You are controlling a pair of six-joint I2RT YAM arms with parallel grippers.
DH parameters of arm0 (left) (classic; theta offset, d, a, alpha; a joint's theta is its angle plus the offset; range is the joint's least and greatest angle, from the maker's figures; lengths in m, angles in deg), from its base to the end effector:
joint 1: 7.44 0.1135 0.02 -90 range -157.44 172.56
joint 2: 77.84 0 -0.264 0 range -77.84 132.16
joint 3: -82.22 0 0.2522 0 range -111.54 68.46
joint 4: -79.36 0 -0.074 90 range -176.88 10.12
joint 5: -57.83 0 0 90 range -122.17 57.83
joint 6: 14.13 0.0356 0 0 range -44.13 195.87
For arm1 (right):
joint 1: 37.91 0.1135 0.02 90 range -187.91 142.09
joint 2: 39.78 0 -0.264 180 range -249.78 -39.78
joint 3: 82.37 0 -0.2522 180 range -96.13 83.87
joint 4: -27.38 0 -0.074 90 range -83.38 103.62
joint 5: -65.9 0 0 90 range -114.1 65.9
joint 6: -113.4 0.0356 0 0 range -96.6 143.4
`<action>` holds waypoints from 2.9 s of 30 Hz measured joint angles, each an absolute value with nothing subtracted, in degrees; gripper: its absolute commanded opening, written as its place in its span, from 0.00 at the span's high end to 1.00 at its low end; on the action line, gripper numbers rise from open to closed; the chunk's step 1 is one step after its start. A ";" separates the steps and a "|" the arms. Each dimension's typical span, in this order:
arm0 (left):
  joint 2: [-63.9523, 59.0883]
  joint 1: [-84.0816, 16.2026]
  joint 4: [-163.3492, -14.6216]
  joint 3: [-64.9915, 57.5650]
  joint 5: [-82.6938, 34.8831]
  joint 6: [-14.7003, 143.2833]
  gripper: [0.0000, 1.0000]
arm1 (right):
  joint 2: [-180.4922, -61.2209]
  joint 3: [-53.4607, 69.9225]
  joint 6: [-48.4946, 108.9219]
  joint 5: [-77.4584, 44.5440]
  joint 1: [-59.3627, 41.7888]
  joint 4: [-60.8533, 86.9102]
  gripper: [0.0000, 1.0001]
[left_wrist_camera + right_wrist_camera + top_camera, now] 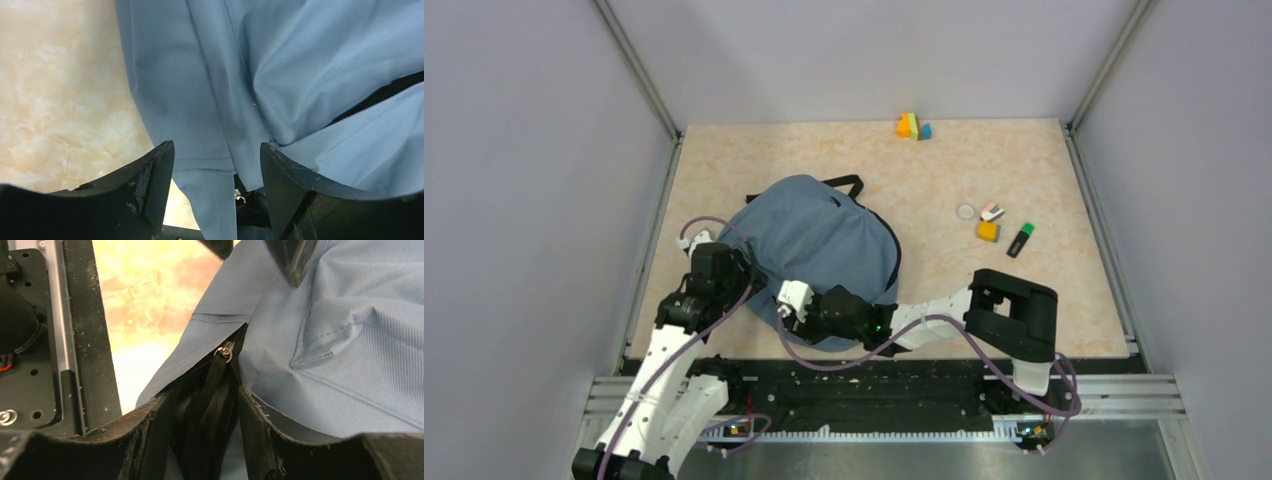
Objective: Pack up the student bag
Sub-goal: Zip the student bag at the center of the board.
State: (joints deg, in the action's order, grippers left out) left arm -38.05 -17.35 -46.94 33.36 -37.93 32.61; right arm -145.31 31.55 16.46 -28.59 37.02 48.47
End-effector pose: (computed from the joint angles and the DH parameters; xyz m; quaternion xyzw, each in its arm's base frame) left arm 0.1425 -0.0213 0.2453 -0.2830 0.8772 -0.1309 0.3652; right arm 0.1039 0.3752 0.1731 -0.5136 0.6271 0.3006 0.5026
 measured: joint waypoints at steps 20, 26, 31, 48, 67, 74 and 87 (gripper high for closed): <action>-33.39 -17.26 -54.76 39.81 -37.01 29.59 0.45 | -152.11 24.58 12.77 -29.99 36.41 46.20 1.00; -32.06 -17.29 -56.18 39.81 -36.90 28.98 0.72 | -148.77 28.27 15.69 -29.18 36.43 46.97 1.00; -33.96 -17.29 -56.69 39.79 -36.02 28.98 0.98 | -145.31 29.63 17.84 -28.74 36.69 46.29 1.00; -34.75 -17.09 -55.77 36.32 -39.50 32.06 1.00 | -143.00 25.04 33.14 -28.33 37.00 28.06 1.00; -29.87 -11.21 -60.16 32.97 -38.54 38.33 1.00 | -138.75 23.49 41.20 -22.40 34.55 18.18 1.00; -27.05 -5.75 -65.58 32.86 -34.69 40.04 1.00 | -135.76 26.09 40.17 -17.88 34.03 17.13 1.00; -17.06 -2.90 -74.67 29.74 -31.28 41.57 1.00 | -133.12 27.64 38.47 -13.66 33.68 15.51 1.00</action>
